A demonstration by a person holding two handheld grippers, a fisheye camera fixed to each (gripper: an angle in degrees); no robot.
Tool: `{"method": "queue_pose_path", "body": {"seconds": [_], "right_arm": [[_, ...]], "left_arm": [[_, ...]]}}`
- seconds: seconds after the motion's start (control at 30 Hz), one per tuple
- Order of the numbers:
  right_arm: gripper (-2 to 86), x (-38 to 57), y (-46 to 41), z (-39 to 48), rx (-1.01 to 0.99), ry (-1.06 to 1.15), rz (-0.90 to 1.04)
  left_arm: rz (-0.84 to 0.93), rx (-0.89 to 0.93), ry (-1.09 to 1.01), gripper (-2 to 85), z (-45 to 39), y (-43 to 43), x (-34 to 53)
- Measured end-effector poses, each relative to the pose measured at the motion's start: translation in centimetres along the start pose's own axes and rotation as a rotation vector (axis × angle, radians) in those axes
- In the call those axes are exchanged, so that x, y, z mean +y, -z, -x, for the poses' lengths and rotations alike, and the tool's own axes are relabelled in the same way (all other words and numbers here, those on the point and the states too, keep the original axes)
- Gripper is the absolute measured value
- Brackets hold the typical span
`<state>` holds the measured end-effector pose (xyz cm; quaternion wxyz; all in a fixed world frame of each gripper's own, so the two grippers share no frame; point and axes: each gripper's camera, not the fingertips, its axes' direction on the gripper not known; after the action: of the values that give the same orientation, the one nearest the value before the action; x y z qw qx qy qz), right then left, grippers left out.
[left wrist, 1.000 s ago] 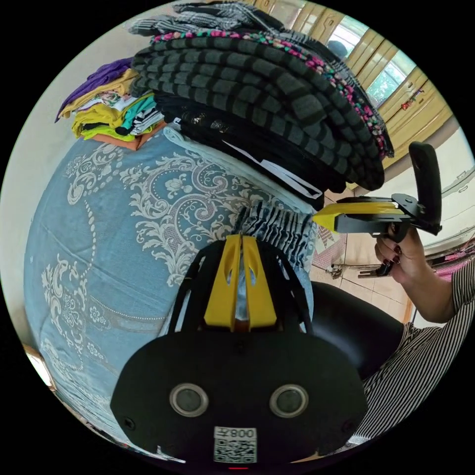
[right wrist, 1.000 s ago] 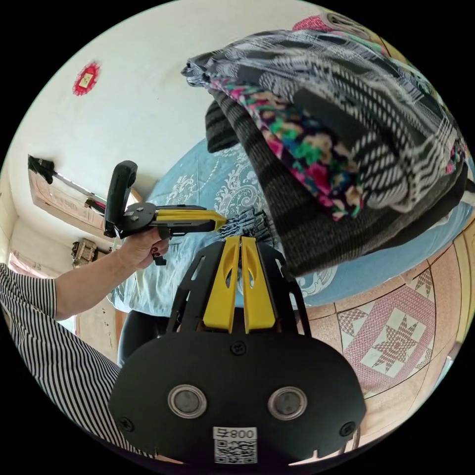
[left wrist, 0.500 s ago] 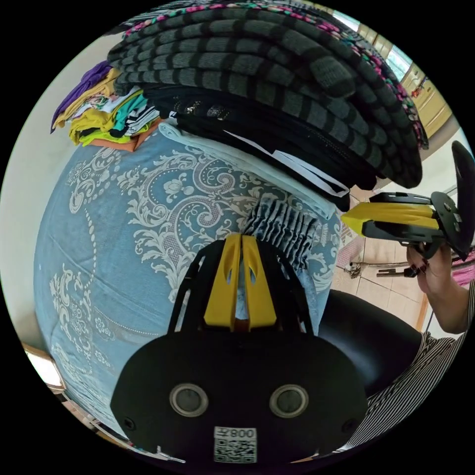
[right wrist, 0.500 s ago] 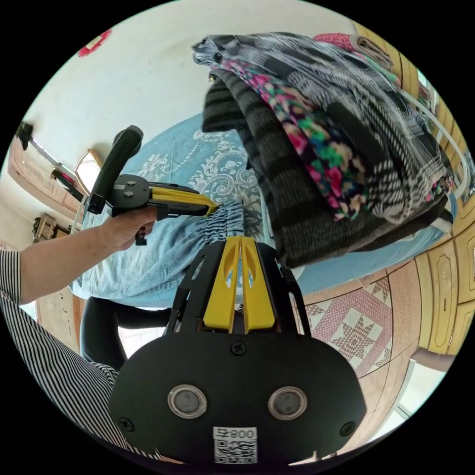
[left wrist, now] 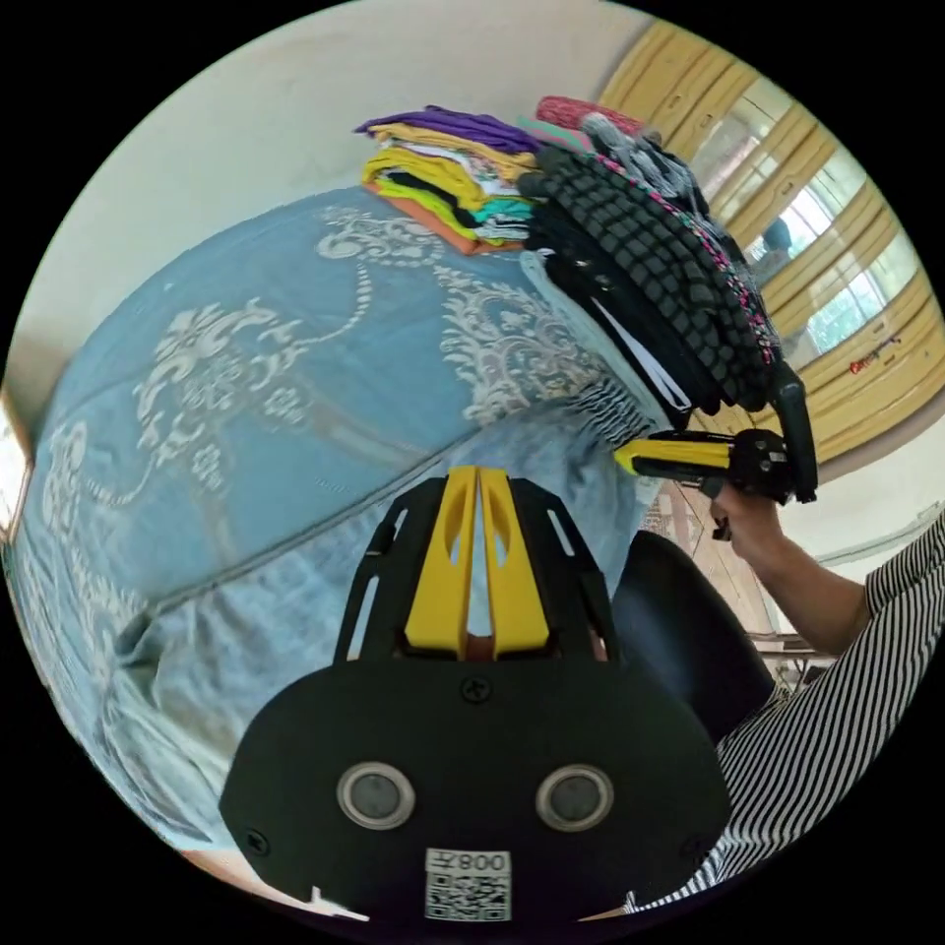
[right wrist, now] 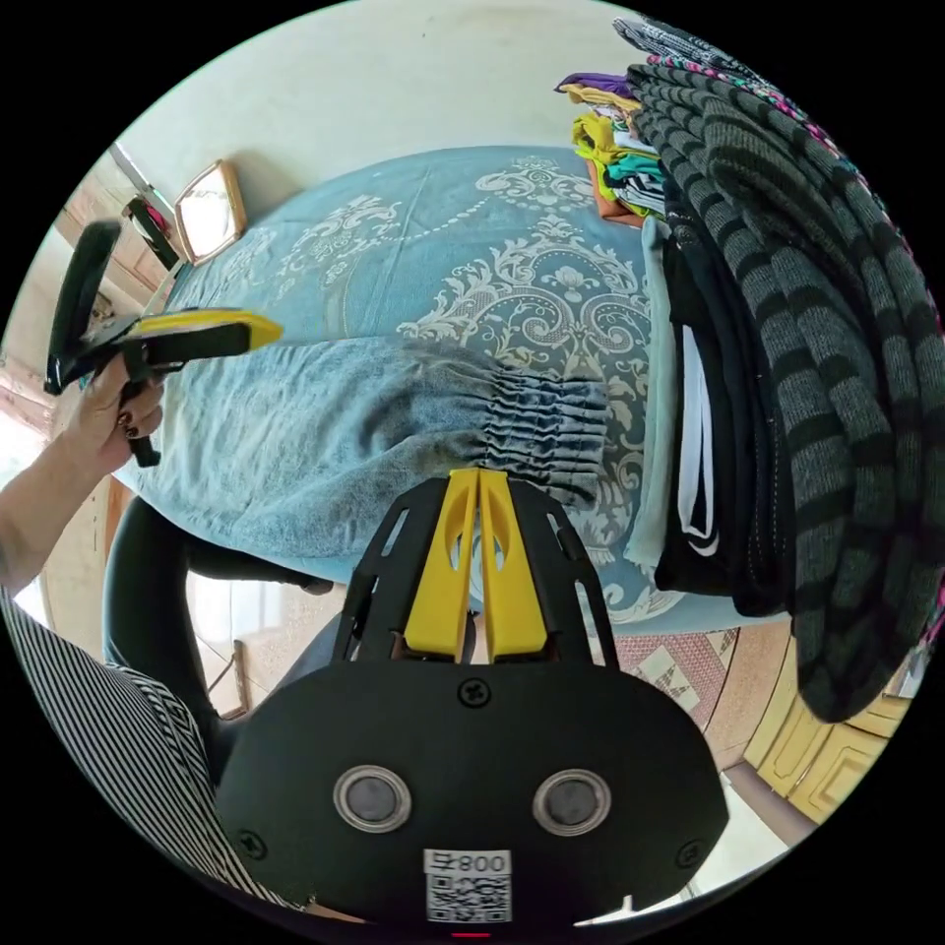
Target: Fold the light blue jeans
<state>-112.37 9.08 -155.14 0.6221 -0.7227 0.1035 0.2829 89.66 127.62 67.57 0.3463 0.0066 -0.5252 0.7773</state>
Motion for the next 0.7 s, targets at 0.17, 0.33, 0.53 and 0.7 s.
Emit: {"method": "queue_pose_path", "body": {"seconds": [0.17,0.33,0.53,0.7], "right_arm": [[0.1,-3.7,2.2,3.4,0.038,0.018,-0.048],[0.1,-9.2,3.2,10.6,-0.055,0.142,-0.111],[0.1,-15.9,0.1,21.0,-0.253,0.325,-0.085],[0.1,-20.9,-4.8,32.8,-0.469,0.496,-0.036]], "left_arm": [[0.010,-0.171,0.318,1.7,11.7,2.6,9.4],[-0.013,-0.314,0.479,3.2,20.9,4.1,16.1],[0.029,-0.329,0.444,5.7,30.0,1.6,19.6],[0.097,-0.237,0.367,5.0,36.7,-2.7,21.8]]}}
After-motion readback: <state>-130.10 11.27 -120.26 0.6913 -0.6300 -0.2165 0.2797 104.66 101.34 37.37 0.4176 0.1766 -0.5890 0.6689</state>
